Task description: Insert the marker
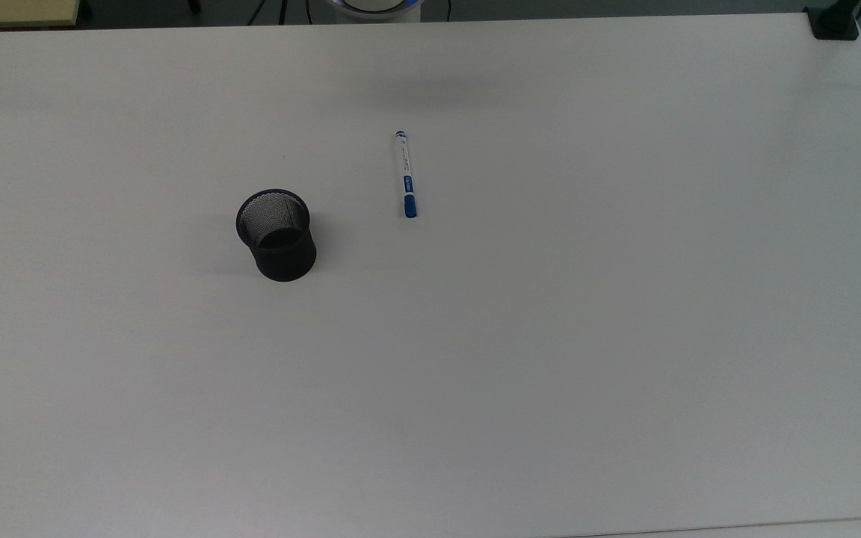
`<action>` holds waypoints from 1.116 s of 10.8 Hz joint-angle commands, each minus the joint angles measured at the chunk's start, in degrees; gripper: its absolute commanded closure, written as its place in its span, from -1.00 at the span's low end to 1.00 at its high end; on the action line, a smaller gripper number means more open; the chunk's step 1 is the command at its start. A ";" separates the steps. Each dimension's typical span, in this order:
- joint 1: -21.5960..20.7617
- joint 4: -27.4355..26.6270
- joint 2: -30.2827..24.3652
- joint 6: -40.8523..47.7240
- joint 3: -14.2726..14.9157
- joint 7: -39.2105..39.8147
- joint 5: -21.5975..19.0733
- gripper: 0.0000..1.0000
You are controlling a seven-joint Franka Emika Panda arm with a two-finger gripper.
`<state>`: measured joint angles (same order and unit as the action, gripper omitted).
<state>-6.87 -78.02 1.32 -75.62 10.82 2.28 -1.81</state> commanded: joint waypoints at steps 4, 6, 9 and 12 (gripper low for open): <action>2.12 -0.56 -0.36 -1.46 0.34 1.76 -0.75 -1.00; 3.26 -0.64 -0.36 -1.19 0.34 3.42 -1.01 -1.00; 2.92 -1.17 0.96 -1.63 0.17 3.52 -1.27 -1.00; 2.48 -0.65 1.23 -1.20 -0.45 3.17 -1.36 -1.00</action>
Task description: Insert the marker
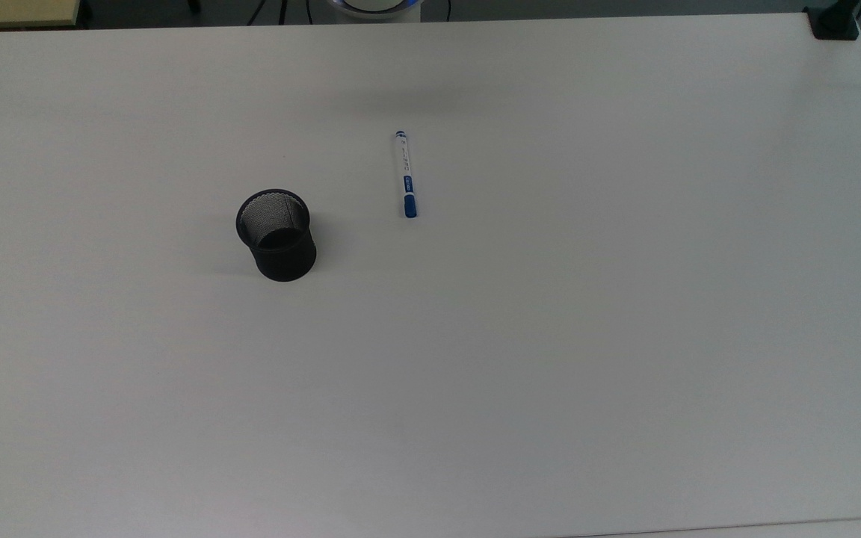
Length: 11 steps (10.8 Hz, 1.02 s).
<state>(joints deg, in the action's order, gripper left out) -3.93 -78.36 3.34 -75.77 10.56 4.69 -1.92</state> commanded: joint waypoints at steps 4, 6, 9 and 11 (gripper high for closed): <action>-0.20 -0.12 -0.54 -1.66 -0.02 1.64 -1.42 -1.00; -0.38 -0.73 -0.36 -4.54 -0.19 2.25 -1.33 -1.00; -3.19 -2.23 3.58 -5.78 -0.37 4.10 -1.33 -1.00; -5.38 -3.54 5.70 -6.49 -0.37 4.19 -1.25 -1.00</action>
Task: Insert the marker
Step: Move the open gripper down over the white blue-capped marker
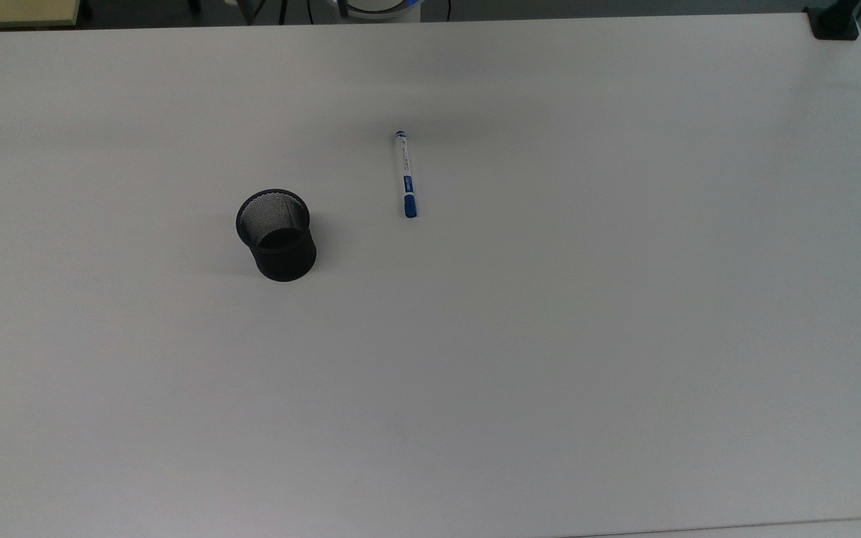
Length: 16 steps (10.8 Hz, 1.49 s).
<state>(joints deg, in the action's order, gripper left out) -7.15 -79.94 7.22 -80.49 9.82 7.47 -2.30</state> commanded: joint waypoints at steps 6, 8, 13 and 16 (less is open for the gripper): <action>-8.14 -10.32 7.00 -11.70 0.37 0.70 -0.25 -0.68; -10.07 -11.63 9.72 -11.62 0.37 0.97 -0.16 -0.61; -11.31 -13.14 15.88 -12.58 0.37 1.32 0.10 -0.45; -12.63 -19.35 16.16 -22.57 0.46 1.23 0.89 -0.45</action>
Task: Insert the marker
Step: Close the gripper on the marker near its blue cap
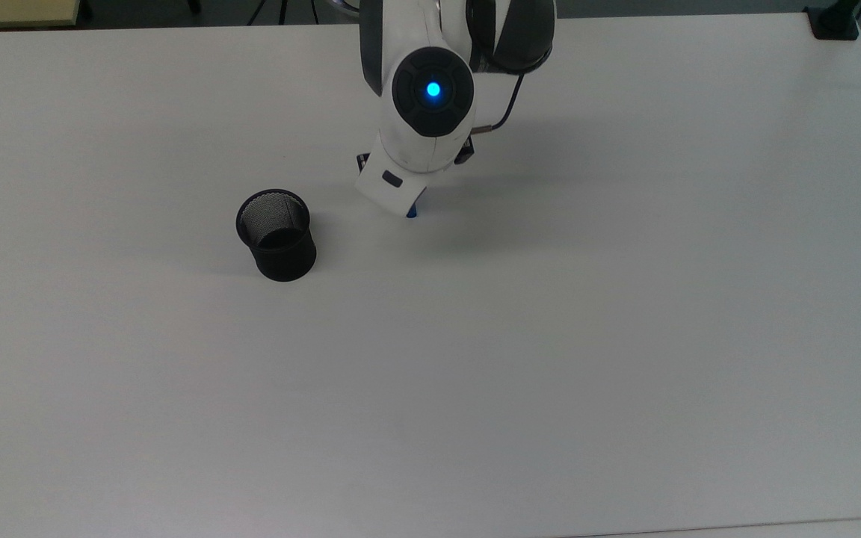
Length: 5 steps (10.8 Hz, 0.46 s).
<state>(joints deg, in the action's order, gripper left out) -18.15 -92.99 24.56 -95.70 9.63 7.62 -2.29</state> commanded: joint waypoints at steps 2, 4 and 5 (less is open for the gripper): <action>-2.67 -8.51 -1.09 -8.97 0.57 1.08 1.58 -0.28; -3.30 -9.66 -0.22 -11.69 0.57 0.91 1.93 0.10; -3.21 -9.66 0.13 -12.31 0.57 0.91 1.94 0.27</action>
<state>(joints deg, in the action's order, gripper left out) -20.51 -100.43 25.07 -104.76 9.62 7.72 -1.28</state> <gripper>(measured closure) 0.423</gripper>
